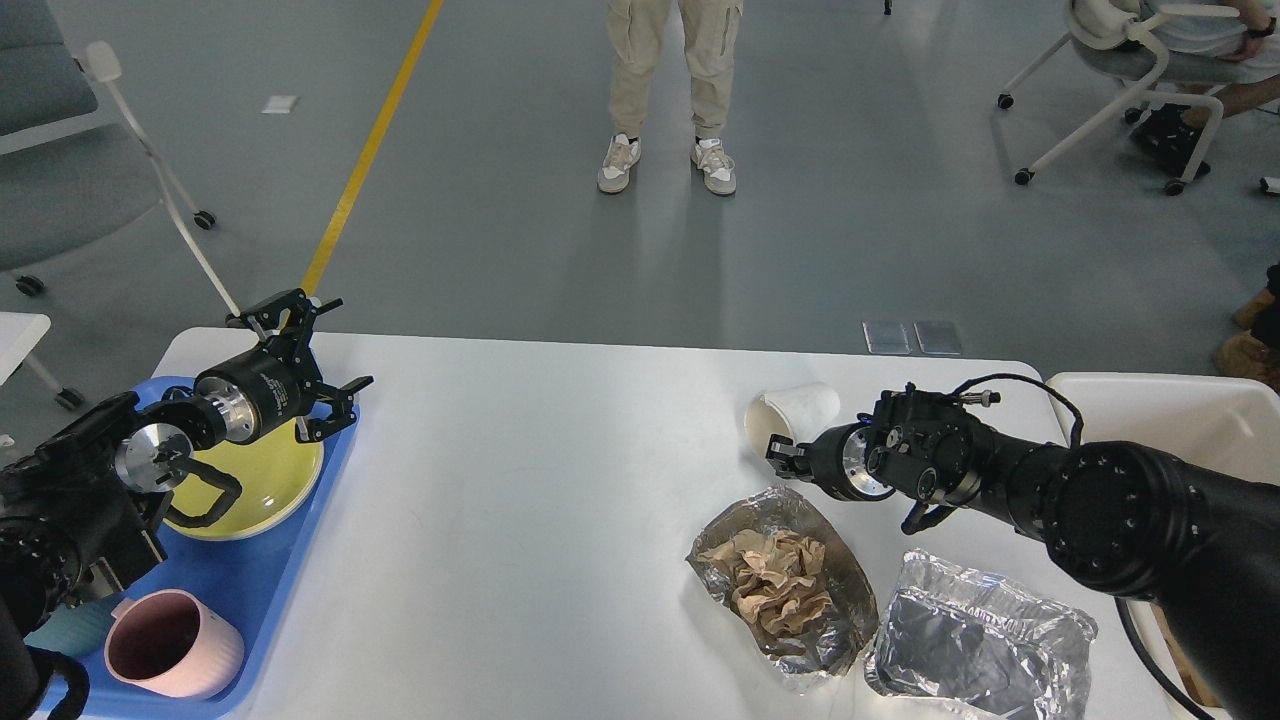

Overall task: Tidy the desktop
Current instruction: 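Close the right gripper on the white paper cup's rim, then lift the paper cup and carry it over the white bin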

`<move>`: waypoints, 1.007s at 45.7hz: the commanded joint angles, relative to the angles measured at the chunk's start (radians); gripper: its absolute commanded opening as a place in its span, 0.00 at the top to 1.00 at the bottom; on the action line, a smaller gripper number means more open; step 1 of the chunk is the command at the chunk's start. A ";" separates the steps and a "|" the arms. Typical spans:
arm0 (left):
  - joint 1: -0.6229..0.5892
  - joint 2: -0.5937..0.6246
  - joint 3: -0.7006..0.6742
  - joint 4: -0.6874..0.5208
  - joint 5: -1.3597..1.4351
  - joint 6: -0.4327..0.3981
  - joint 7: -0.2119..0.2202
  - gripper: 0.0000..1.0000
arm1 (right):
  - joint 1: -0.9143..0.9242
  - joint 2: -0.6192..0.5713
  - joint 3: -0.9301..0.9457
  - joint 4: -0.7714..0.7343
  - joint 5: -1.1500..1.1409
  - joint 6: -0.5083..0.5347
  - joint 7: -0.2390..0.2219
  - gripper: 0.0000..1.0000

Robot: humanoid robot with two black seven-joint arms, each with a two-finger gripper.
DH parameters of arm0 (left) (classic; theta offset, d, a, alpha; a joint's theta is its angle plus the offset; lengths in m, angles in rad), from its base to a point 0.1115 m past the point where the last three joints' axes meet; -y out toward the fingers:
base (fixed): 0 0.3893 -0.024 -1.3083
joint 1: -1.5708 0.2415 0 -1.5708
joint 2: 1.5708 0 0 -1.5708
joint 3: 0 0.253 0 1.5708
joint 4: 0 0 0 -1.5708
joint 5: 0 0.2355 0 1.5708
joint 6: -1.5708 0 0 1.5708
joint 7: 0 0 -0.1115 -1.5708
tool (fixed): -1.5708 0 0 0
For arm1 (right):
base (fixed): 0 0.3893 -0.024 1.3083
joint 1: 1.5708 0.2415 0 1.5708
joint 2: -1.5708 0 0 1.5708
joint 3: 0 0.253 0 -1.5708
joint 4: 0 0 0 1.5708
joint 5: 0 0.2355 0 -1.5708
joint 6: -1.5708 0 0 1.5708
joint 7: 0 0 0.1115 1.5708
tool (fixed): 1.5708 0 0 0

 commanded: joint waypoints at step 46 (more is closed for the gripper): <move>0.000 0.000 0.000 0.000 0.000 0.000 0.000 0.04 | 0.293 -0.089 -0.112 0.139 -0.005 0.511 0.001 1.00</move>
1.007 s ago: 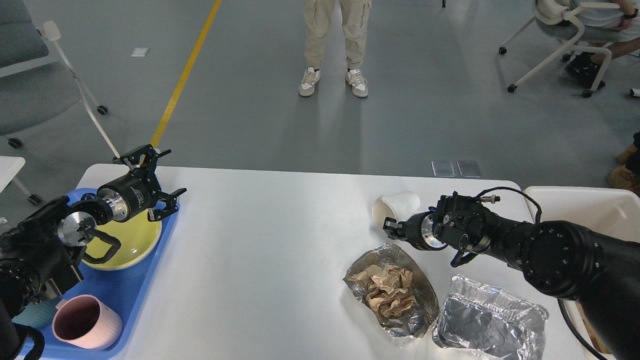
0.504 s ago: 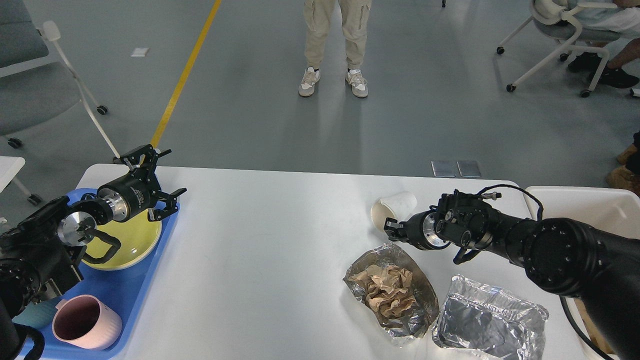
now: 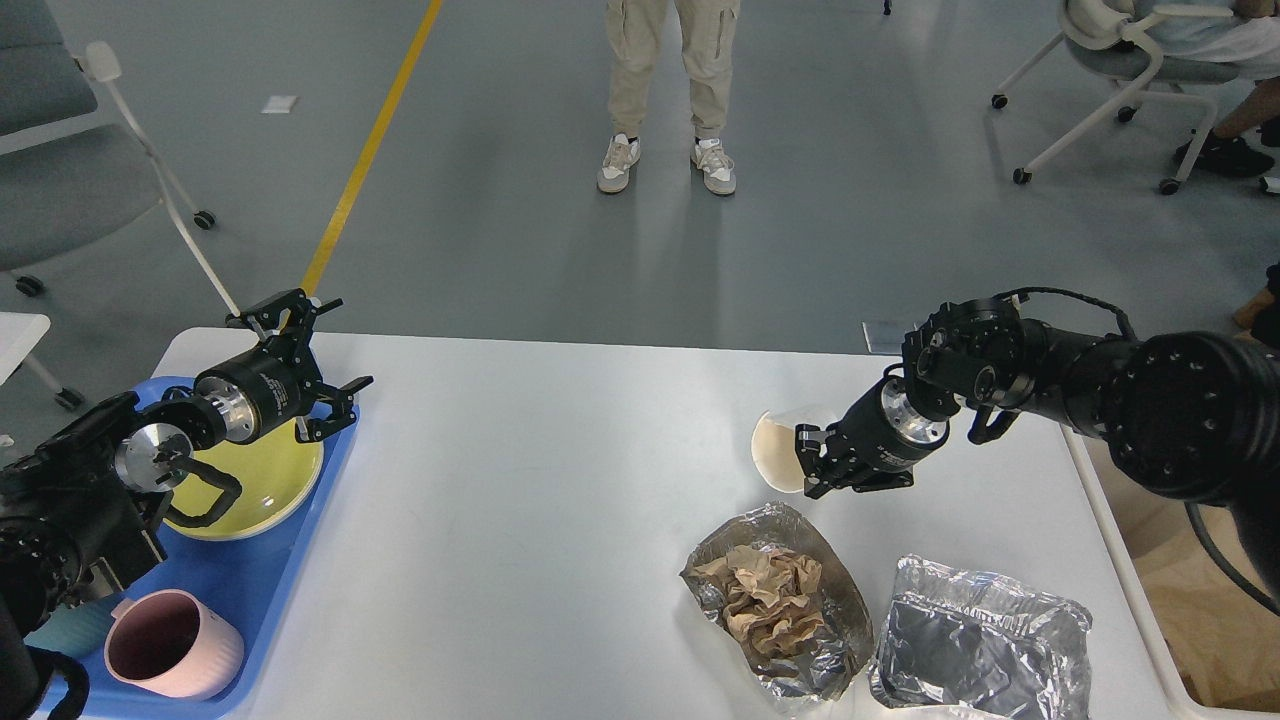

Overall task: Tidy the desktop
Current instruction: 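Lift the paper cup and carry it over the white bin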

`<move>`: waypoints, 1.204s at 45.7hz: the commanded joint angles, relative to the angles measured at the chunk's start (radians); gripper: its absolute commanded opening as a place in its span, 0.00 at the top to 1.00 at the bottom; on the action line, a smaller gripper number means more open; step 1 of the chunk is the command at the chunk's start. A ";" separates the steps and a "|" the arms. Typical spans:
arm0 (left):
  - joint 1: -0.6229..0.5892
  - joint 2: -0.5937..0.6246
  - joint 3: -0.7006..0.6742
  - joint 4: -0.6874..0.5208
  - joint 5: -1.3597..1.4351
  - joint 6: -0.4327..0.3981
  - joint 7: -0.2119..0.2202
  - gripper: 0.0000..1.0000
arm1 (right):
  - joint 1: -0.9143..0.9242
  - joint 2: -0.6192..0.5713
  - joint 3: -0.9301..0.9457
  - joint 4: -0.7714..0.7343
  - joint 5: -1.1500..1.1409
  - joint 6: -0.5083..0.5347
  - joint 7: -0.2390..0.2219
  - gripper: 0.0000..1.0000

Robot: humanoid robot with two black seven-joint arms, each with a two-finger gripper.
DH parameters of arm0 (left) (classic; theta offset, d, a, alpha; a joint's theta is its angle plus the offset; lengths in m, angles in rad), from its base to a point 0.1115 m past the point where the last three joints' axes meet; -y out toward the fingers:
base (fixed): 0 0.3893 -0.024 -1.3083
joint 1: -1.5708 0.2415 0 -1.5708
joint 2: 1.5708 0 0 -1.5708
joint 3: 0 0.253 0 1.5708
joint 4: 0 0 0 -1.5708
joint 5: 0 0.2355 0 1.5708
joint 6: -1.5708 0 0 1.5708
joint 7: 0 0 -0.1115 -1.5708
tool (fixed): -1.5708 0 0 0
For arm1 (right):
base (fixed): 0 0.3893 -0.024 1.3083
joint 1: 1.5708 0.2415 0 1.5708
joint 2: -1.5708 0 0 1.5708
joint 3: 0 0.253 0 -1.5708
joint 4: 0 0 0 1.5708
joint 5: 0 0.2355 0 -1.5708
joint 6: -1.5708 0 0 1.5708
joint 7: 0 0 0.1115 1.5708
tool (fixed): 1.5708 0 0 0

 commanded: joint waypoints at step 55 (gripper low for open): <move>0.000 0.000 0.000 0.000 0.000 0.000 0.000 0.04 | 0.608 -0.131 -0.382 0.150 -0.005 0.207 0.011 1.00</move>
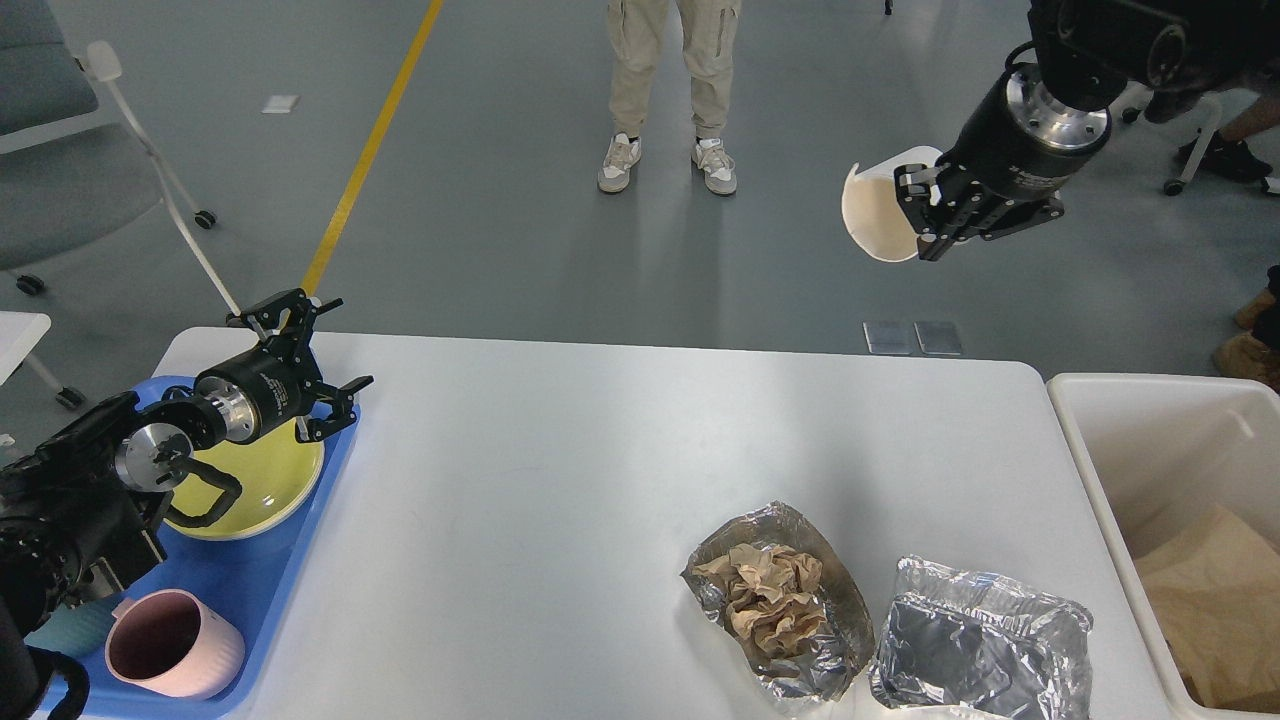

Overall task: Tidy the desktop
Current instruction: 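Lift the paper cup and carry it over the white bin, then lower the paper cup into the white bin and release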

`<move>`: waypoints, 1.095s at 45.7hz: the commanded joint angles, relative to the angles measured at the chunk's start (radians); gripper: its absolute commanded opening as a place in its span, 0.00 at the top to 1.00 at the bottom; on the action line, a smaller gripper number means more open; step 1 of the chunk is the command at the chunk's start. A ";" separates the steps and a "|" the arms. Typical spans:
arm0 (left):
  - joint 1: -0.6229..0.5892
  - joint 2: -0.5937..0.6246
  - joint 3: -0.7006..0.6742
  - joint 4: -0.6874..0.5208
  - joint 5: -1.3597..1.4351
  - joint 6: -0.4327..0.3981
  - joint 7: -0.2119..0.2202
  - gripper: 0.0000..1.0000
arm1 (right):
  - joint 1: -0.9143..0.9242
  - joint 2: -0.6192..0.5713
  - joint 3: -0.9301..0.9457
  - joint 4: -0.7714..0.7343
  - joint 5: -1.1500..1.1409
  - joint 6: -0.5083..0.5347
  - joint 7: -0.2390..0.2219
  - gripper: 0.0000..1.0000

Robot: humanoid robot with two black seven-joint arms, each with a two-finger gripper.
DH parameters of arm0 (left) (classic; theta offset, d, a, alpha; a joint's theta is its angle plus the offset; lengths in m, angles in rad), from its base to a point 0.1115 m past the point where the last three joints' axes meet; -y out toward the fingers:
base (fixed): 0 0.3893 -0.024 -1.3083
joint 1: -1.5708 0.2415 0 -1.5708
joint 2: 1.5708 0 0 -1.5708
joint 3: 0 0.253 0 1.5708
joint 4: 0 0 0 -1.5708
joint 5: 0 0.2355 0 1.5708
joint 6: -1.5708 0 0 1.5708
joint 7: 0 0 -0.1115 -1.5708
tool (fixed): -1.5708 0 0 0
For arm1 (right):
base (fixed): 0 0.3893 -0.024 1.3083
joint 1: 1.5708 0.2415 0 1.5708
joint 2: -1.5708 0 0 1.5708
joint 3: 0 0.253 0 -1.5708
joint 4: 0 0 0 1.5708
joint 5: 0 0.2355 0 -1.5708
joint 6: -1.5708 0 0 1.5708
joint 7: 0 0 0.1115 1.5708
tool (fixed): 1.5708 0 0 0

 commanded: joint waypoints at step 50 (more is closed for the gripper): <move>0.000 0.000 0.000 0.000 0.000 -0.001 0.000 0.04 | -0.764 -0.460 -0.087 -0.171 0.003 -0.584 -0.005 1.00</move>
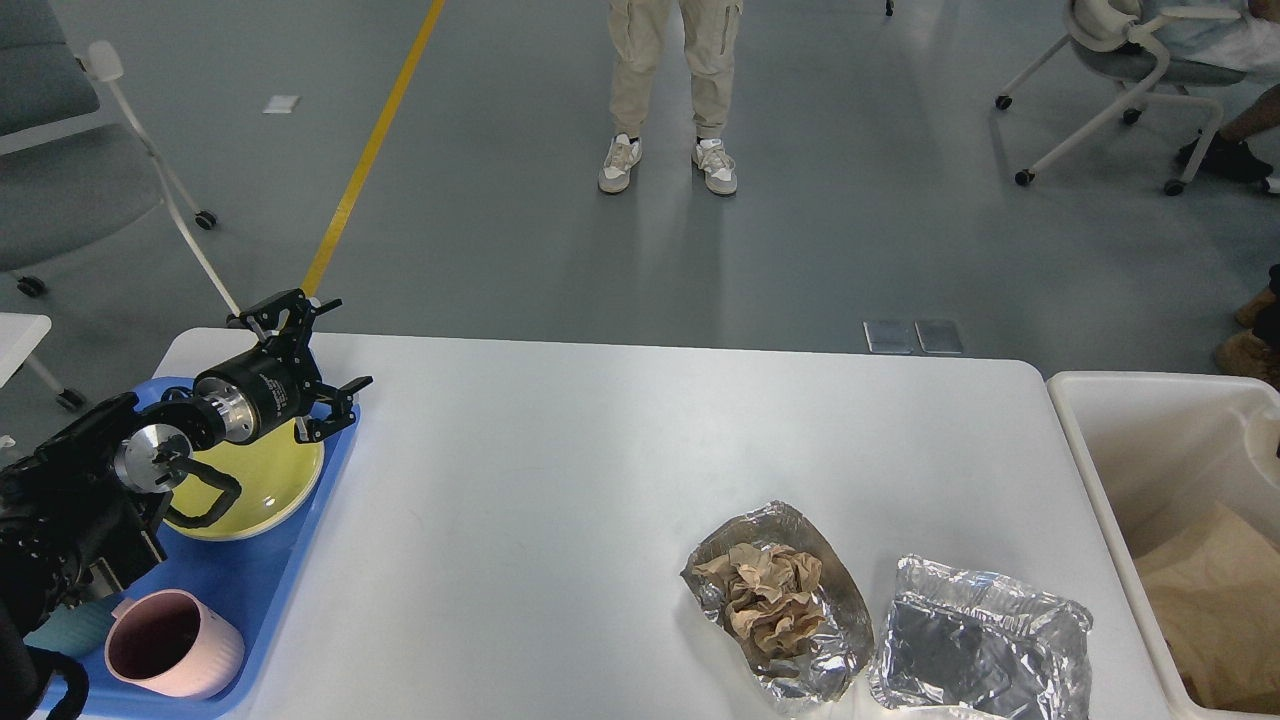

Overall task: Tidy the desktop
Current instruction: 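Lower the paper cup into the white bin and release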

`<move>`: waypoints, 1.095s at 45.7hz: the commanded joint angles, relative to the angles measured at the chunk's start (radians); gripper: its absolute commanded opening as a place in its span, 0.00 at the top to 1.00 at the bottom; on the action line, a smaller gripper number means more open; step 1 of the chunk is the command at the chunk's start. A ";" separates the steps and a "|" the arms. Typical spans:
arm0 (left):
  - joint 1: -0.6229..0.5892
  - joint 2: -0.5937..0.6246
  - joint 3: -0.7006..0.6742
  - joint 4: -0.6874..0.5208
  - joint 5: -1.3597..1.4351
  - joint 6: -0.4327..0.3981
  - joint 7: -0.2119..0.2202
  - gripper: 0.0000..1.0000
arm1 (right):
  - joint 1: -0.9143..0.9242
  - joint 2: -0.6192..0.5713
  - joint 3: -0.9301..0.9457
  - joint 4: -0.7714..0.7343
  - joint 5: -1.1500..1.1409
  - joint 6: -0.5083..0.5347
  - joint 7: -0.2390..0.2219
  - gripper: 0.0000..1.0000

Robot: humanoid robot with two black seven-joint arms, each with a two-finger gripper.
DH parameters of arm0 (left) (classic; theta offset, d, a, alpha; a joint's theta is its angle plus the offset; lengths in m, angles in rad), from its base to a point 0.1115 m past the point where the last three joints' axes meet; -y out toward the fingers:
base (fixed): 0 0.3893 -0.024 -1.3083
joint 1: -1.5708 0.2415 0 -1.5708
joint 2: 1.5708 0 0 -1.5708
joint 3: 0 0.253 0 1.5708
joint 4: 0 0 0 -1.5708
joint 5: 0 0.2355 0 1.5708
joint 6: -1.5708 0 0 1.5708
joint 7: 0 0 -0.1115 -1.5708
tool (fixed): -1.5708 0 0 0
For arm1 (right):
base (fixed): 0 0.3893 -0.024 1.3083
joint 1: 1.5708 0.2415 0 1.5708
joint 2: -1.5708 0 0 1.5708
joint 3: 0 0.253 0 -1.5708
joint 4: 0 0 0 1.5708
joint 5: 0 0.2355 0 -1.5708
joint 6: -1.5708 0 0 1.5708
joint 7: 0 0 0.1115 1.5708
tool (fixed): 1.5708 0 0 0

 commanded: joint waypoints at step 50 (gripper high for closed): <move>0.000 0.000 0.000 0.000 0.000 0.000 0.000 0.04 | -0.201 0.026 0.221 0.050 -0.018 -0.244 0.000 0.00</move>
